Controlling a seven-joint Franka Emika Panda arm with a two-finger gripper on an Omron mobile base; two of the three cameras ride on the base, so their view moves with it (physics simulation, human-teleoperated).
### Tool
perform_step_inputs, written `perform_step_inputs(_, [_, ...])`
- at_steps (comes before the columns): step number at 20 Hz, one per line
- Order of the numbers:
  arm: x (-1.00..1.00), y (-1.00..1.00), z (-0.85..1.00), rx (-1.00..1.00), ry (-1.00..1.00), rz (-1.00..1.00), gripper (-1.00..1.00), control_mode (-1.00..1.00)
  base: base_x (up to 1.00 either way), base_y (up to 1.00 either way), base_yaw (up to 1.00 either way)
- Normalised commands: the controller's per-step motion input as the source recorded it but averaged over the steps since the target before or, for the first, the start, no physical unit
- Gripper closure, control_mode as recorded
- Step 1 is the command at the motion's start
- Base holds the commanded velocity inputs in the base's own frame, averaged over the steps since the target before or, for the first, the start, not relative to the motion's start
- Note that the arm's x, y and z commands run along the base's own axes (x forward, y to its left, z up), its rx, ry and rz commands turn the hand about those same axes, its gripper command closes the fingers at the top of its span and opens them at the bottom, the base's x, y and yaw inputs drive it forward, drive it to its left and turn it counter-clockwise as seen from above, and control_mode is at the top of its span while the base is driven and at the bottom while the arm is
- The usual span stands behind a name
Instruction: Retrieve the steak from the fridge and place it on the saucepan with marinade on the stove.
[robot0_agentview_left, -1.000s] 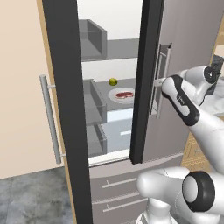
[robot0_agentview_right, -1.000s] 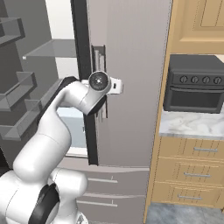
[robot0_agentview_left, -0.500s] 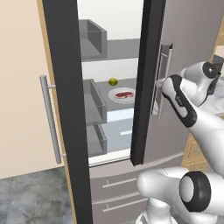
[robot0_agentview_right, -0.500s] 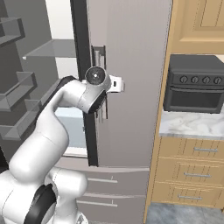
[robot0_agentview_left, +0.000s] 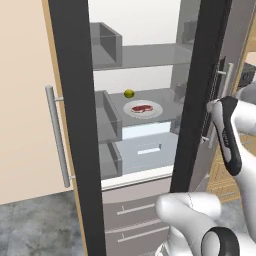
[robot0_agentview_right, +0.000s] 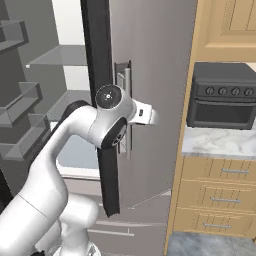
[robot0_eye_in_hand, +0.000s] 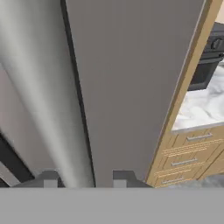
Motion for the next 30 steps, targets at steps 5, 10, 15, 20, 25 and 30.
perform_step_inputs(5, [-0.99,-1.00,-0.45,0.01,-0.04,-0.17,1.00,-1.00,0.00,0.00,0.00])
perform_step_inputs(10, [-0.71,-0.84,0.60,0.16,-0.18,-0.10,-1.00,-1.00,0.00,0.00,0.00])
perform_step_inputs(15, [-0.87,-0.35,1.00,0.13,-0.26,-0.09,-1.00,-1.00,0.00,0.00,0.00])
perform_step_inputs(20, [-0.94,0.01,0.94,0.06,-0.28,-0.12,-1.00,-1.00,0.00,0.00,0.00])
perform_step_inputs(25, [-0.58,0.82,0.28,-0.04,-0.38,-0.16,-1.00,-1.00,0.00,0.00,0.00])
perform_step_inputs(30, [-0.31,1.00,0.00,-0.07,-0.35,-0.13,-1.00,-1.00,0.00,0.00,0.00])
